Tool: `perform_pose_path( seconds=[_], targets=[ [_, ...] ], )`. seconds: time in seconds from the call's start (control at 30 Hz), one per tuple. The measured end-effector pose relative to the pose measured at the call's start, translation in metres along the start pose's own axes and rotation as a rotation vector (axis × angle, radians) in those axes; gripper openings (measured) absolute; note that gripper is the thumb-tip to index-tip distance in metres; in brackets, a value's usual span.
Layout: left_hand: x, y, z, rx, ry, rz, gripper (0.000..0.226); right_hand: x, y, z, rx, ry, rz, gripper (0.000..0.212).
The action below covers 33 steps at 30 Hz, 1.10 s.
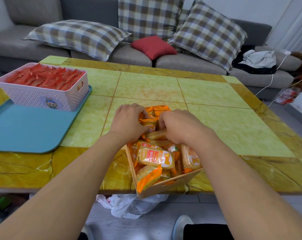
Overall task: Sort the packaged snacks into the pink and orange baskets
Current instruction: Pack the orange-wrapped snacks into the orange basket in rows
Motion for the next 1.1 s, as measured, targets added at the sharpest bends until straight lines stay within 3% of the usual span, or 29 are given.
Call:
perform_pose_path(
  seconds=[0.13,0.3,0.43,0.7,1.0,1.1],
  targets=[
    [-0.006,0.001,-0.003,-0.013,-0.058,0.162,0.014,0.015,0.015,-0.004,0.098,0.114,-0.374,0.031],
    [-0.007,0.011,0.006,-0.003,-0.089,0.481,0.028,0.027,0.042,0.002,0.298,0.228,-0.711,0.037],
    [0.002,0.009,0.012,-0.057,-0.143,0.348,0.025,0.027,0.049,0.005,0.368,0.290,-0.834,0.041],
    [0.007,-0.003,0.019,-0.103,-0.140,0.117,0.045,0.037,0.039,0.004,0.289,0.263,-0.769,0.039],
    [0.011,-0.019,0.017,-0.341,-0.039,-0.228,0.032,0.042,0.035,0.006,0.281,0.191,-0.518,0.041],
    [0.012,-0.021,0.015,-0.356,-0.025,-0.266,0.028,0.037,0.030,0.003,0.275,0.192,-0.480,0.044]
  ],
)
Point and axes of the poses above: each hand's wrist, its own z-axis away from the middle knuckle, its own y-axis out of the back of the hand, x = y × z, the point moved 8 cm from there along -z, towards the middle knuckle, and after that the axes turned 9 degrees about -x, right-handed, at the moved point
